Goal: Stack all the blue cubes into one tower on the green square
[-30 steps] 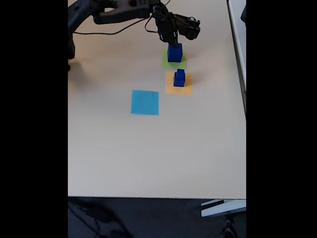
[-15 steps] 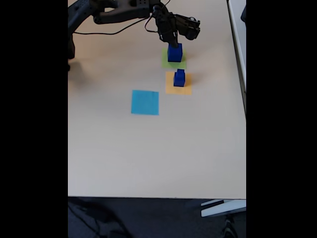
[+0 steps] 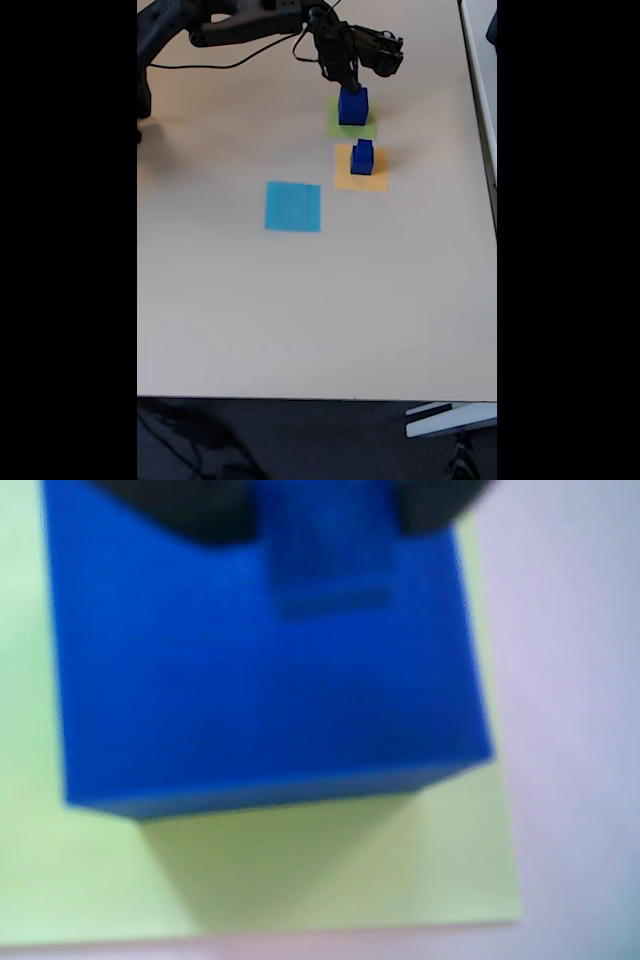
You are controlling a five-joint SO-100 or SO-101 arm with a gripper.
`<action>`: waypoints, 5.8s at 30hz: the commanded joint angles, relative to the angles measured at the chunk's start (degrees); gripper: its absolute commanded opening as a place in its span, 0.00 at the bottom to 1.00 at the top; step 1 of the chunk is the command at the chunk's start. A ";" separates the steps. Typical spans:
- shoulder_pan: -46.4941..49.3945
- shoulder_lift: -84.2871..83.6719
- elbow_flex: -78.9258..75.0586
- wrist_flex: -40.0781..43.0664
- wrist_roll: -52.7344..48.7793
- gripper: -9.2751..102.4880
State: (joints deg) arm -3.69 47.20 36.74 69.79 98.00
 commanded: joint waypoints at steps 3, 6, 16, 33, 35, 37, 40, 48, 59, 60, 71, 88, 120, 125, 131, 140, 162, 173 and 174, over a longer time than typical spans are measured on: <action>0.53 1.32 -0.53 -0.44 -0.62 0.15; 0.62 1.32 -0.53 -0.53 -0.53 0.15; 0.44 1.23 -0.88 -0.62 -0.79 0.17; 1.58 2.29 -5.10 -2.20 -6.86 0.24; 2.02 2.37 -6.24 -2.72 -8.17 0.24; 2.64 2.37 -7.56 -3.25 -9.84 0.24; 3.96 2.55 -8.70 -3.78 -12.57 0.24; 7.82 5.01 -5.27 -4.13 -16.26 0.29; 11.43 7.29 0.70 -5.01 -19.34 0.32; 11.69 7.38 1.05 -5.10 -19.42 0.32; 12.92 8.35 2.90 -5.71 -21.45 0.33; 14.15 7.73 4.31 -6.50 -22.32 0.33; 14.77 2.29 3.78 -10.28 -22.94 0.32; 14.59 2.20 3.78 -10.46 -22.85 0.32; 14.59 1.58 3.78 -11.16 -22.85 0.32; 14.50 0.97 4.39 -12.30 -22.50 0.32; 14.24 1.49 7.82 -15.03 -21.97 0.27; 14.33 1.85 8.53 -15.03 -21.80 0.14; 14.33 1.93 8.61 -15.03 -21.80 0.14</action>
State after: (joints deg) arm 10.63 46.49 45.79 55.90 75.50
